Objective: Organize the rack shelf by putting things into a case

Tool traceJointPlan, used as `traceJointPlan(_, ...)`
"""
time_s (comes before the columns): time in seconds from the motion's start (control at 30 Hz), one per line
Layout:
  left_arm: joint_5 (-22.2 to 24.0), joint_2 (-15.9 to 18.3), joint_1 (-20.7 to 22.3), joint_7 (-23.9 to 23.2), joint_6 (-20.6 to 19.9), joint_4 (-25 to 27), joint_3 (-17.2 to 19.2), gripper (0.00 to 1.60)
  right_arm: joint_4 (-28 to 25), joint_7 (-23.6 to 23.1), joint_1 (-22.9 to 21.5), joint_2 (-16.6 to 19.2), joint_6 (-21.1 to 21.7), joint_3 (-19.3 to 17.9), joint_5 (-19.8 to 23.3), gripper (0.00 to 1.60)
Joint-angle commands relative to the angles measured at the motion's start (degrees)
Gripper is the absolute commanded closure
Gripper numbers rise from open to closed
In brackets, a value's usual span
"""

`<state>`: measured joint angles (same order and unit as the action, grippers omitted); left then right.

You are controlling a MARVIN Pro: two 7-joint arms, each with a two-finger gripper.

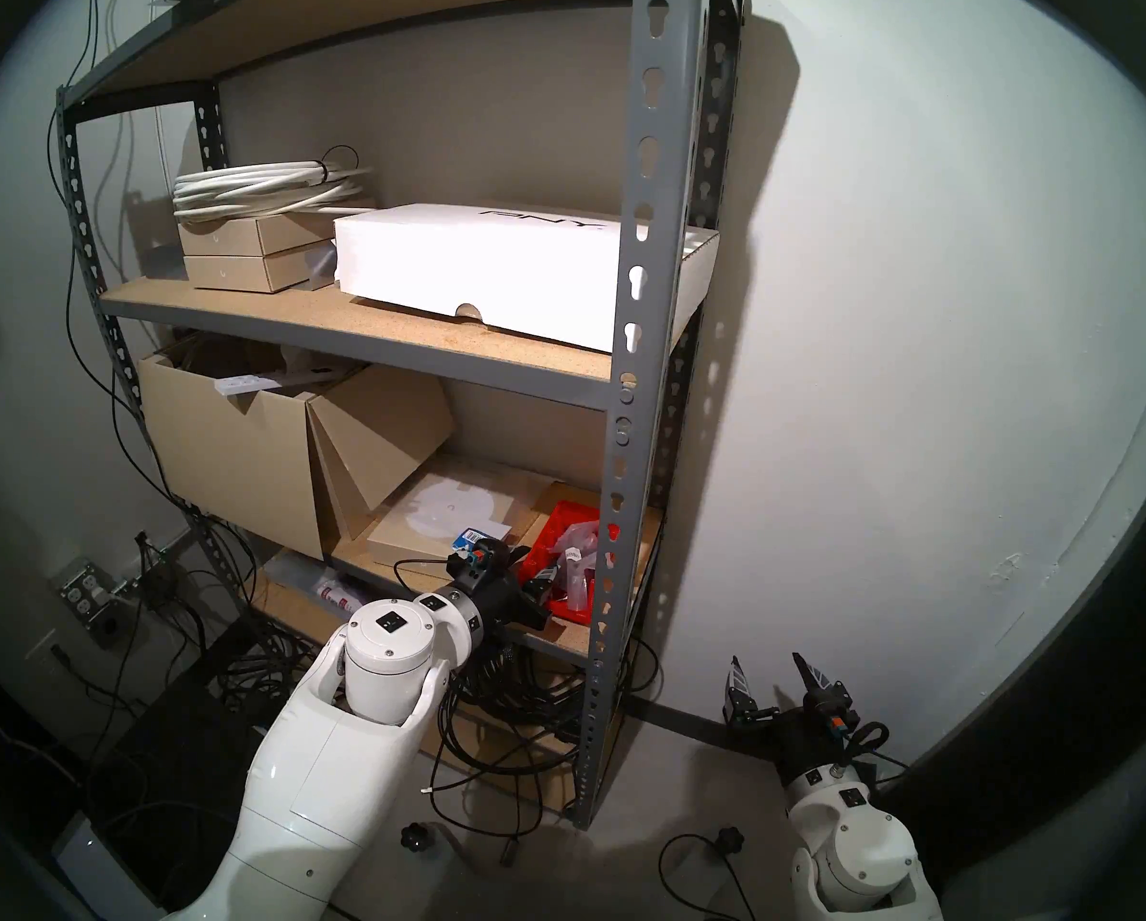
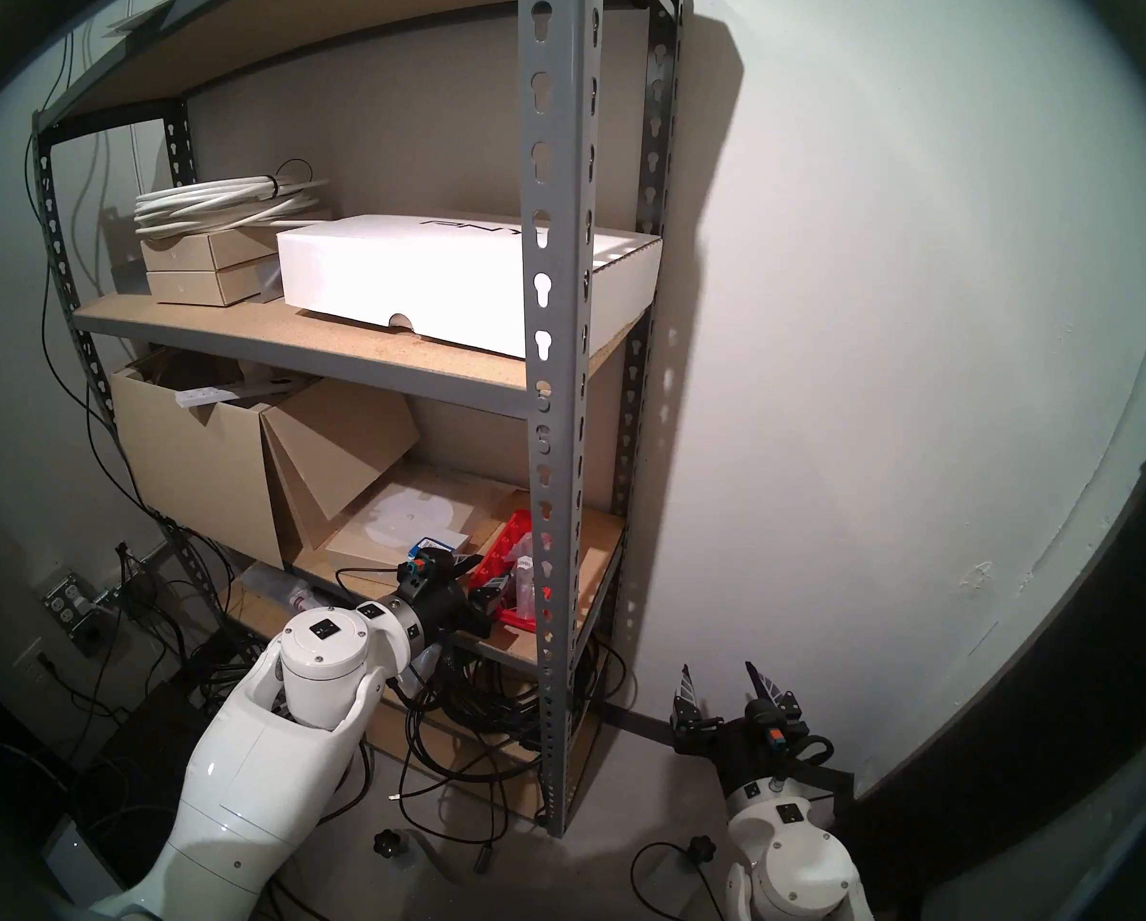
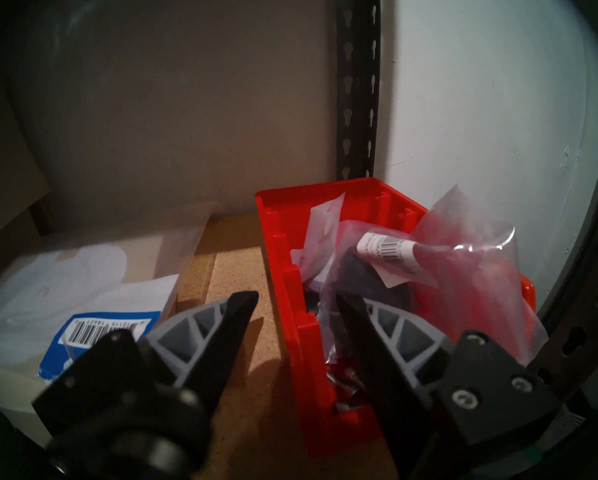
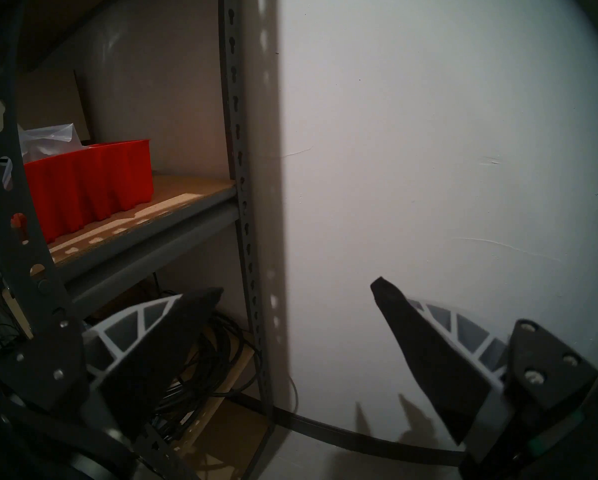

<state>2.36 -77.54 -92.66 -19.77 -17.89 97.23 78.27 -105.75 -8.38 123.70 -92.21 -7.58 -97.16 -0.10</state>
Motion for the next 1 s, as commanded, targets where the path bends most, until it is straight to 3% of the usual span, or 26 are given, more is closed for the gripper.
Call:
traceJointPlan(0.0,0.0,-0.4,1.2,0.2,0.9,-0.3,0.0,0.76,-1.1,0.0,-0.1,0.0,-0.1,0.0,0.0,0.0)
traceJointPlan(0.23,-0.1,-1.0,1.7,1.1,1.7,-1.0,-0.3,0.89,-1.1,0.0,-0.1,0.0,-0.1,0.0,0.0,0.0)
traceJointPlan(0.3,-0.1,-1.2,1.7,1.4,1.9,-1.2,-0.4,0.99,-1.1,0.0,-0.1,0.0,-0.1,0.0,0.0,0.0)
traceJointPlan(0.43,-0.2,-1.5,1.5,2.5,3.0,-1.5,-0.2,1.35,-1.1,0.0,-0.1,0.0,-0.1,0.0,0.0,0.0)
traceJointPlan(0.47,-0.1,-1.4,1.6,2.4,3.0,-1.5,-0.2,1.55,-1.1,0.0,-0.1,0.0,-0.1,0.0,0.0,0.0)
traceJointPlan(0.5,0.2,-1.5,1.5,2.5,3.3,-1.5,-0.1,1.6,-1.1,0.0,-0.1,0.0,-0.1,0.0,0.0,0.0)
traceJointPlan(0.97,4.3,-2.6,-0.8,2.7,8.3,-0.9,2.8,1.6,-1.1,0.0,-0.1,0.0,-0.1,0.0,0.0,0.0)
